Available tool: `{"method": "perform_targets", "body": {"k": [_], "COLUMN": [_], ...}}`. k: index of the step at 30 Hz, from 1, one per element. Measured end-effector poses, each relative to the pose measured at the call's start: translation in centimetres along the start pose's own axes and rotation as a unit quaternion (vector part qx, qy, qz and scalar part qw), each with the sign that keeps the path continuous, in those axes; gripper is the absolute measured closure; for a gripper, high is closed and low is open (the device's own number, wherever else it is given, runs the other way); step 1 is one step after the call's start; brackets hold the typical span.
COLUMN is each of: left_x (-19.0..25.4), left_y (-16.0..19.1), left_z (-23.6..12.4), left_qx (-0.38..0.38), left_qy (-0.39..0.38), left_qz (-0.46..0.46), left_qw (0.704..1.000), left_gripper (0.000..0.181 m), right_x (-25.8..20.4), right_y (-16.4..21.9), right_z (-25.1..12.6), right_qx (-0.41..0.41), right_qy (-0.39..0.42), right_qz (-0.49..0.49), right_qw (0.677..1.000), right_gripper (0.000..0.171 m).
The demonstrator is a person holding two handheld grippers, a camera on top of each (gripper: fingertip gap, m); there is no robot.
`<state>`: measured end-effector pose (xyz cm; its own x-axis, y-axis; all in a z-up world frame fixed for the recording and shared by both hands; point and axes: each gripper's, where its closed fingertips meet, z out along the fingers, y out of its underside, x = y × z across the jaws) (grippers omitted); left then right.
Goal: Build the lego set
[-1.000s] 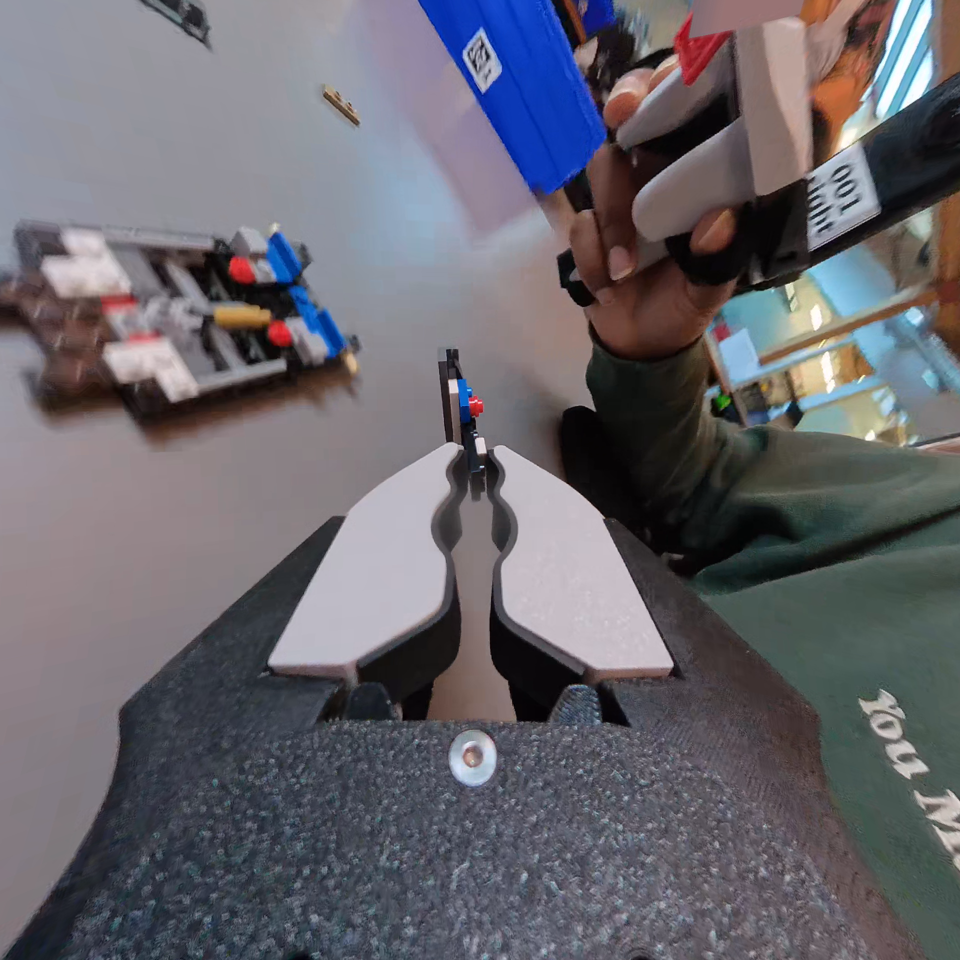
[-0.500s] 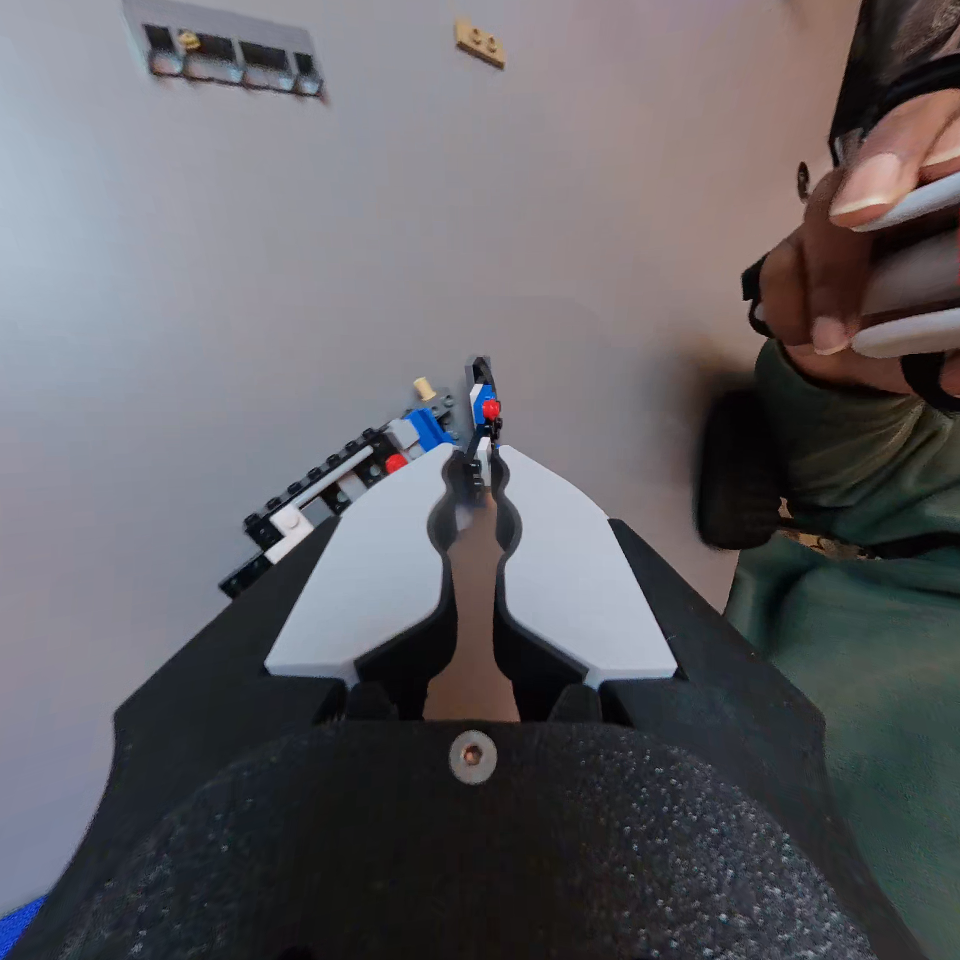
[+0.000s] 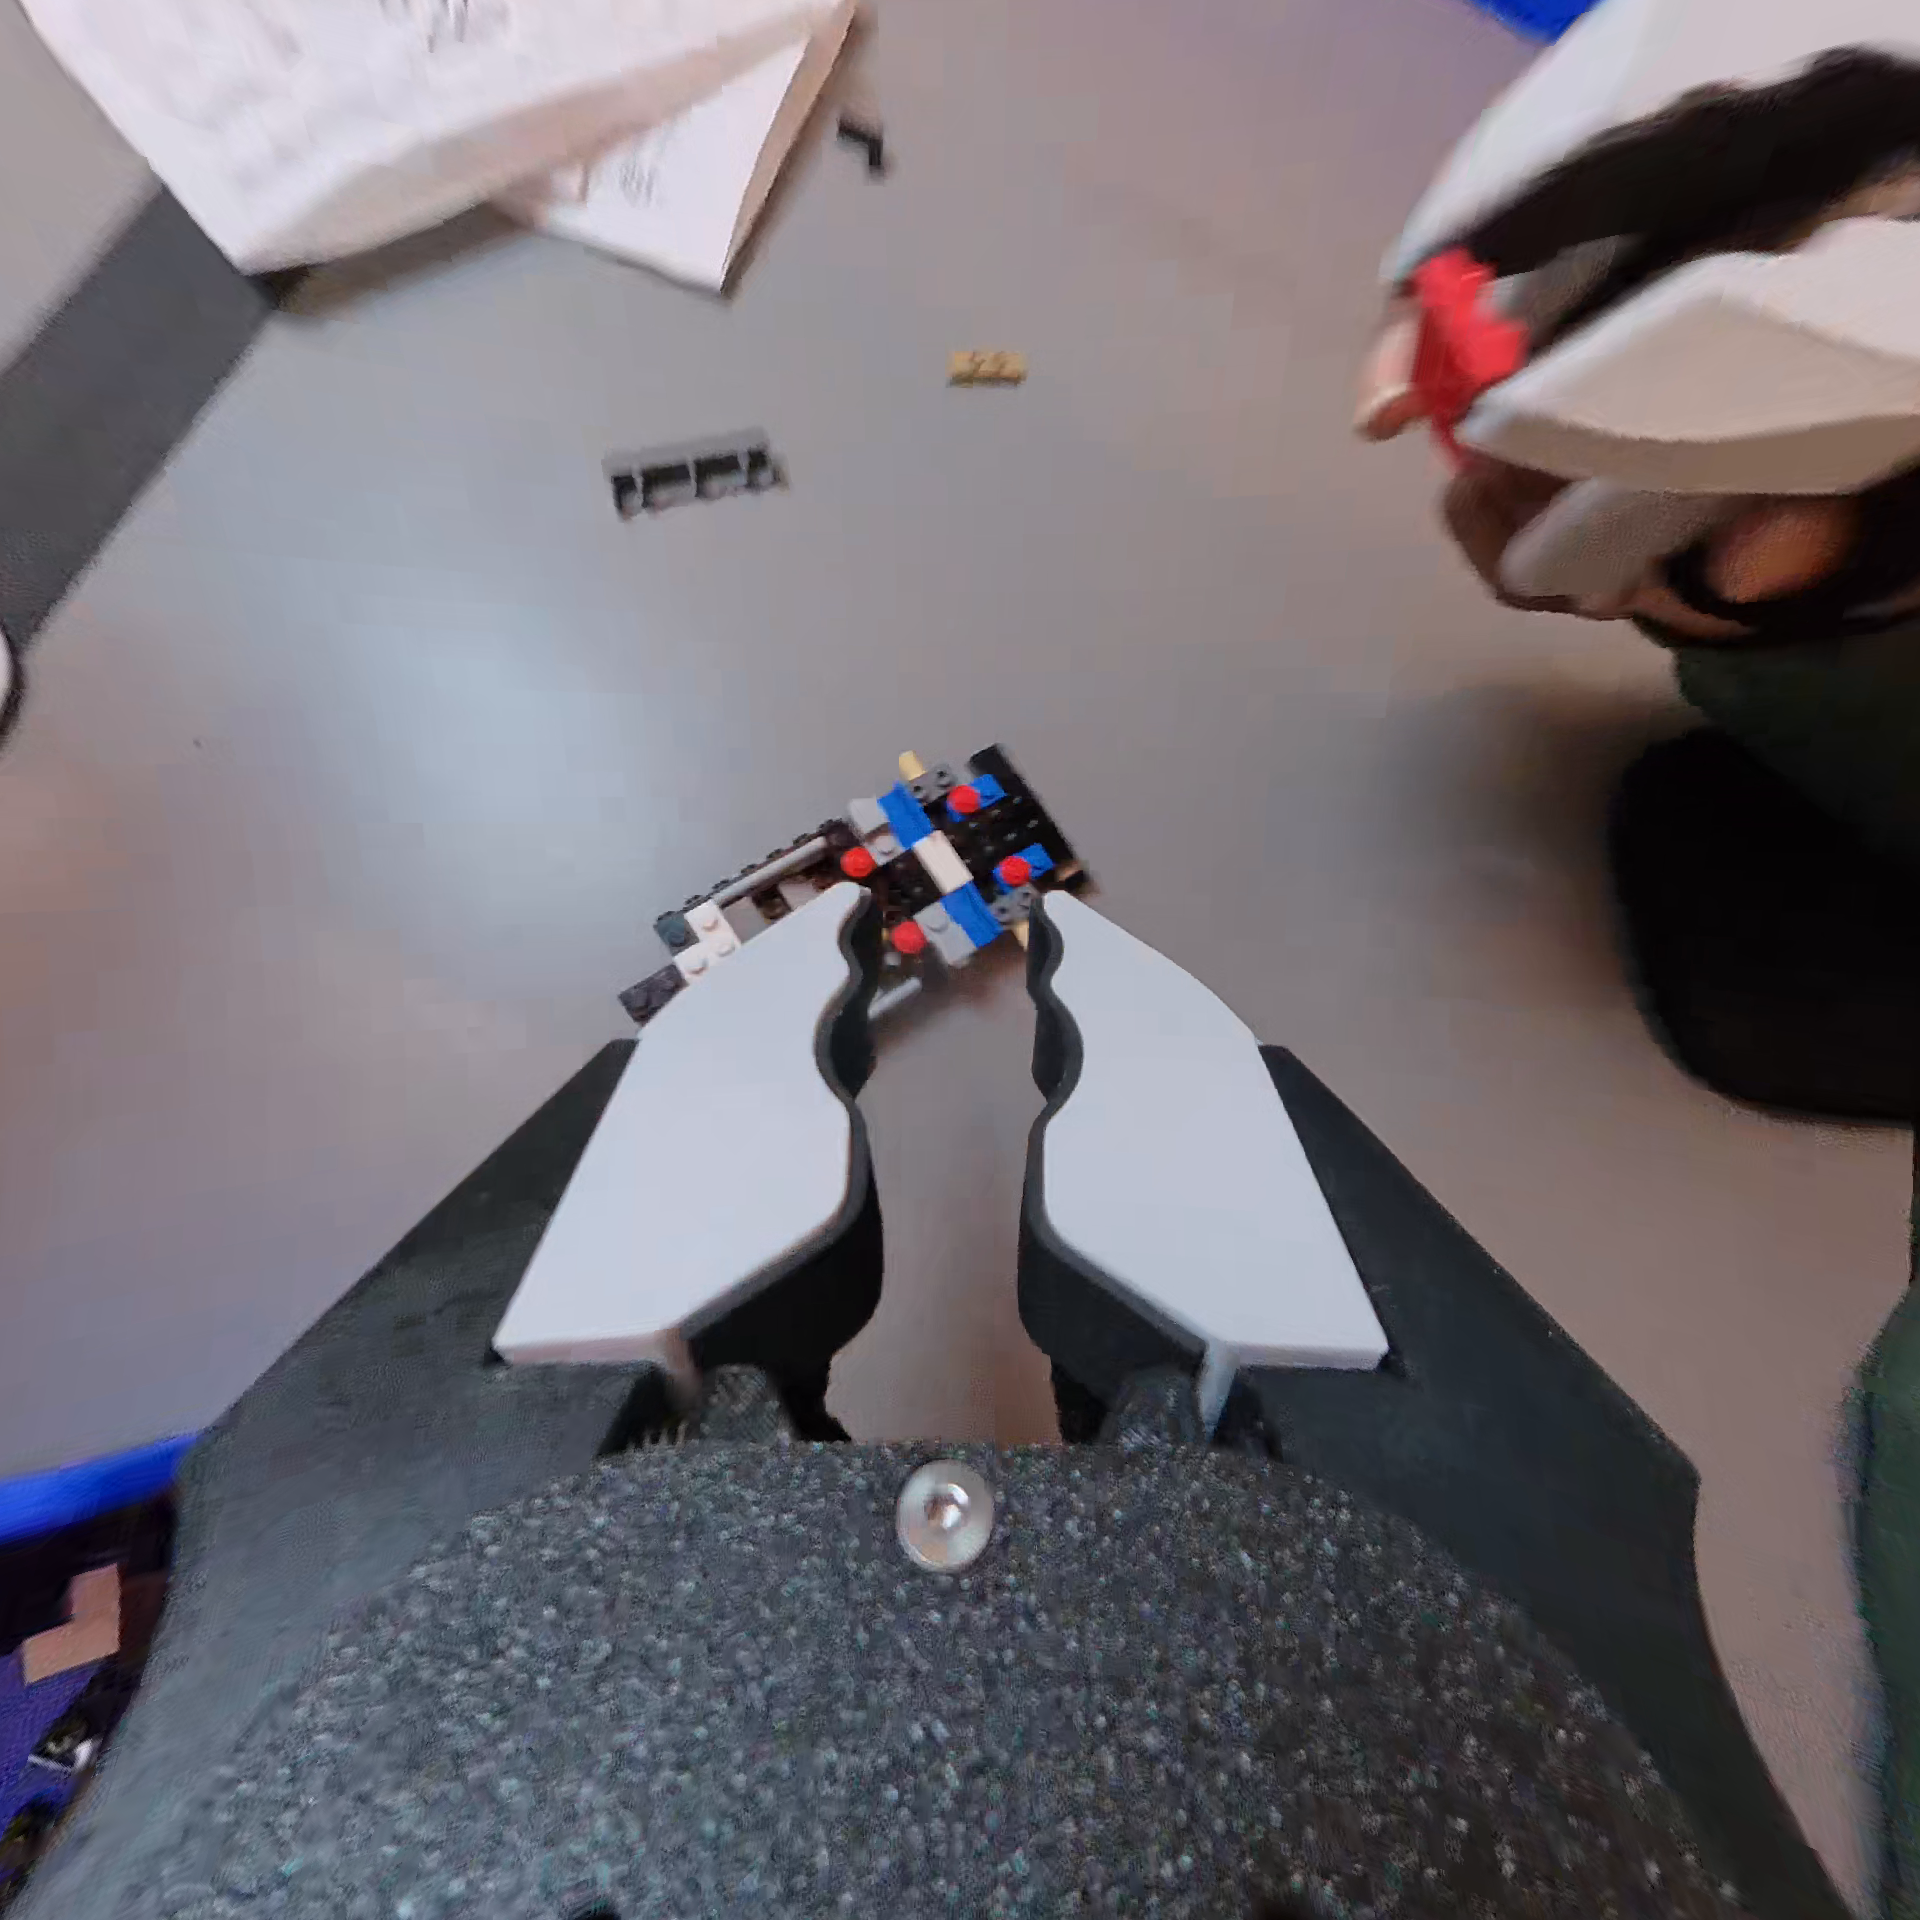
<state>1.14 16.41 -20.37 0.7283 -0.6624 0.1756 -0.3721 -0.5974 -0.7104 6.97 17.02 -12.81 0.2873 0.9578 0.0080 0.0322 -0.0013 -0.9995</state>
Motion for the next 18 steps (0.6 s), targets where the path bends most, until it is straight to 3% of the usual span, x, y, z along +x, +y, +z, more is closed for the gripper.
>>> {"method": "perform_targets", "body": {"k": [3,5,9,13,18], "left_x": [3.3,5.8,8.5,9.5,11.1], "left_y": [0.4,0.8,0.8,2.5,5.1], "left_z": [-2.7,-4.4,-8.5,-9.5,-8.7], "left_qx": [0.091,0.145,0.245,0.245,0.175], "left_qy": [0.039,0.103,0.232,0.268,0.279], "left_qz": [0.013,-0.027,-0.137,-0.182,-0.175], "left_qw": [0.995,0.984,0.931,0.914,0.928], "left_gripper": [0.16,0.158,0.151,0.15,0.172], "right_x": [-3.3,-6.2,-11.1,-15.0,-16.8], "right_y": [-0.9,-1.2,-0.2,1.6,2.5], "right_z": [0.3,0.5,1.3,2.2,2.9], "right_qx": [0.039,0.058,0.042,0.002,-0.021], "right_qy": [-0.075,-0.134,-0.186,-0.196,-0.182], "right_qz": [-0.018,-0.047,-0.149,-0.285,-0.354], "right_qw": [0.996,0.988,0.97,0.938,0.917], "right_gripper": [0.155,0.155,0.155,0.155,0.155]}}
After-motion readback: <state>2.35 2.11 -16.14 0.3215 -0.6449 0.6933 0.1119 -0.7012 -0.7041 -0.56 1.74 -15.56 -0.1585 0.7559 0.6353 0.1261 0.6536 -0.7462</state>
